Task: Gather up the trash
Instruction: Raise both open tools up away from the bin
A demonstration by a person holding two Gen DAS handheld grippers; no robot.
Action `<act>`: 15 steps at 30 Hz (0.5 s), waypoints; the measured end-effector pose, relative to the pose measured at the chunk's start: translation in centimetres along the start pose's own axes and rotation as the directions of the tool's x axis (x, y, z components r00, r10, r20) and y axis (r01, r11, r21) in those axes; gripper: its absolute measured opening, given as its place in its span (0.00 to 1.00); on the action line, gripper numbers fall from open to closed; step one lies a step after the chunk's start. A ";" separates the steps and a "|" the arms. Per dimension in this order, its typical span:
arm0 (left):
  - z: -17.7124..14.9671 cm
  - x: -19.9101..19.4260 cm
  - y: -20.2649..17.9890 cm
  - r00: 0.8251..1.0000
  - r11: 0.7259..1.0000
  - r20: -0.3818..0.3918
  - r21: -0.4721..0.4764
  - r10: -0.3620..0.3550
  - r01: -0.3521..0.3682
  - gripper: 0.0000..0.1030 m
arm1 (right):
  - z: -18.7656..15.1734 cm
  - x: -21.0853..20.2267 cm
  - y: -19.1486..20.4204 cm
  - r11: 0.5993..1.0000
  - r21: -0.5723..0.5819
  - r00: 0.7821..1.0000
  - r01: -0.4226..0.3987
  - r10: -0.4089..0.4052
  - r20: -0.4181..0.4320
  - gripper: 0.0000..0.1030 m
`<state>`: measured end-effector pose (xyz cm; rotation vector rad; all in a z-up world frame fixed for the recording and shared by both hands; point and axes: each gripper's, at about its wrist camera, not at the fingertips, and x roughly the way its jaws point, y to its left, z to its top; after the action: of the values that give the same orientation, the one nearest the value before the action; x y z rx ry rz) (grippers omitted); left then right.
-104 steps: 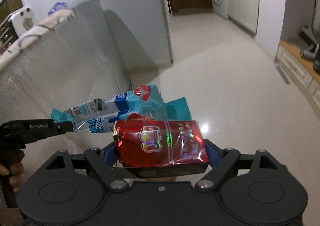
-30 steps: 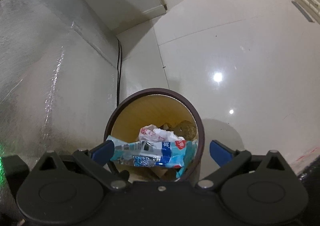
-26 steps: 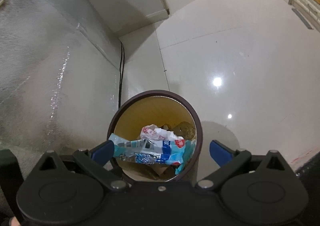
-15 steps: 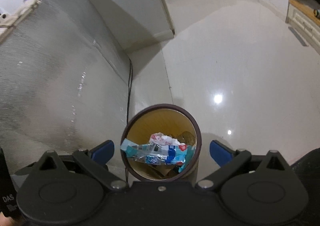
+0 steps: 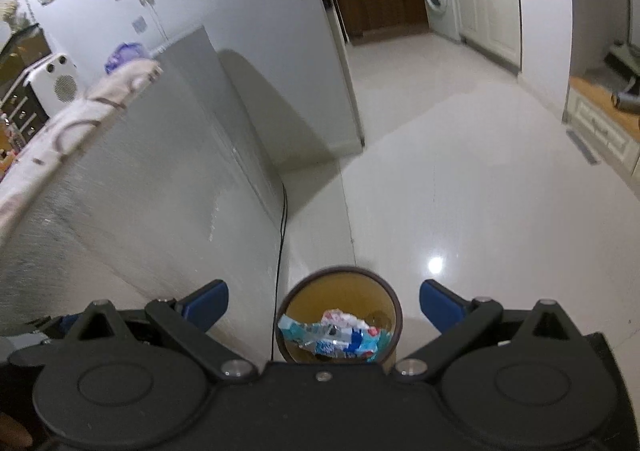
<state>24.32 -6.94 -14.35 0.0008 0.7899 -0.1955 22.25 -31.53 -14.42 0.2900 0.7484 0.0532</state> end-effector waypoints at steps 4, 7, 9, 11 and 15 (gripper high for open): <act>0.5 -4.0 0.1 0.999 1.000 0.044 -0.005 -0.007 0.007 1.00 | 0.3 -3.6 1.4 1.000 -0.027 0.999 -0.001 0.002 0.053 1.00; 0.9 -6.8 -0.1 0.998 1.000 0.067 0.003 0.000 0.000 1.00 | 0.5 -6.3 2.4 0.999 -0.049 0.996 0.006 -0.002 0.086 1.00; 1.1 -8.5 -0.2 0.997 1.000 0.082 0.008 -0.002 0.001 1.00 | 0.5 -8.1 3.1 0.998 -0.063 0.994 0.011 -0.004 0.107 1.00; 1.3 -10.4 -0.1 0.995 1.000 0.098 0.013 -0.005 0.004 1.00 | 0.6 -9.6 3.7 0.997 -0.077 0.992 0.016 -0.006 0.127 1.00; 1.5 -13.8 0.4 0.990 1.000 0.141 0.016 0.004 -0.006 1.00 | 0.6 -12.6 5.0 0.996 -0.089 0.986 0.016 -0.001 0.167 1.00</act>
<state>15.98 -4.26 -3.59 0.0047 0.6473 -0.1953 13.68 -28.79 -4.31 0.2029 0.5787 0.0538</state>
